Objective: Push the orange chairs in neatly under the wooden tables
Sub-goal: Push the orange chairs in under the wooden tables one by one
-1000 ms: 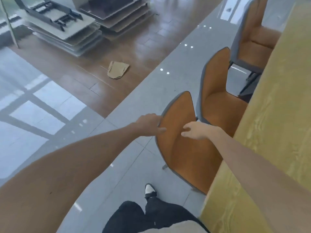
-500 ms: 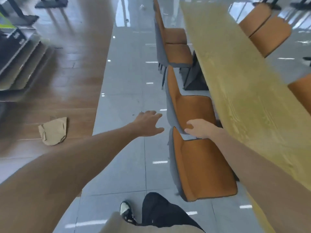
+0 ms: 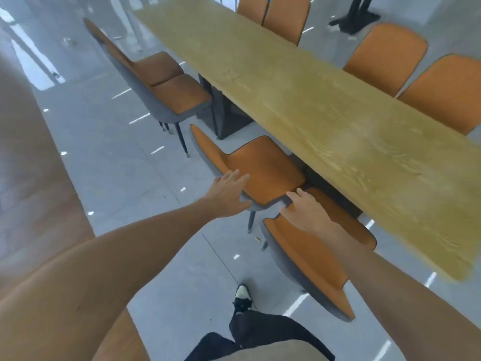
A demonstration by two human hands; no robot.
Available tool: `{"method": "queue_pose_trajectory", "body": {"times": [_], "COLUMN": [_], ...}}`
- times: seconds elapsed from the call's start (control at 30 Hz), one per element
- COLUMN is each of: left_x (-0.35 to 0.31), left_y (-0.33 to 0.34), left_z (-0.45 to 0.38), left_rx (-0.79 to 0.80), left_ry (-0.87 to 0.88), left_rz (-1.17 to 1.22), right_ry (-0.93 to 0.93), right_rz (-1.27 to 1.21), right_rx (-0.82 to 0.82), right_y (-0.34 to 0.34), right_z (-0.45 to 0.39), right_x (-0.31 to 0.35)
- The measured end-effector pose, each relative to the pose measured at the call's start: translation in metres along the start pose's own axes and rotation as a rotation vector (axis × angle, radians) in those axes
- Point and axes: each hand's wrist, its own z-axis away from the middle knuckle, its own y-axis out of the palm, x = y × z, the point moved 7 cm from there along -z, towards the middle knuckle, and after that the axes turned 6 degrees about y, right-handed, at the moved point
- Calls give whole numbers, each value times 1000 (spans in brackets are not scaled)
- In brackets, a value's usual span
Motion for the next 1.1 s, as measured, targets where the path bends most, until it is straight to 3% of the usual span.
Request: {"method": "queue_pose_trajectory", "body": {"times": [0.43, 0.6, 0.67, 0.77, 0.83, 0.93, 1.1], "left_x": [75, 125, 150, 169, 172, 172, 178], "left_y": [24, 46, 54, 56, 56, 62, 72], "left_z": [-113, -141, -149, -161, -167, -172, -176], "left_rx": [262, 485, 541, 483, 430, 357, 263], "left_ry": [259, 439, 530, 657, 714, 756, 757], "left_rz": [-207, -395, -428, -401, -371, -345, -348], "right_ry": [467, 659, 670, 602, 682, 799, 801], "right_rz": [-262, -468, -428, -96, 30, 30, 47], "right_rx": [92, 172, 159, 126, 33, -23, -118], "right_y": [62, 102, 107, 109, 108, 111, 112], "right_z": [22, 35, 35, 28, 25, 20, 11], "right_x": [-18, -14, -7, 15, 27, 33, 36]}}
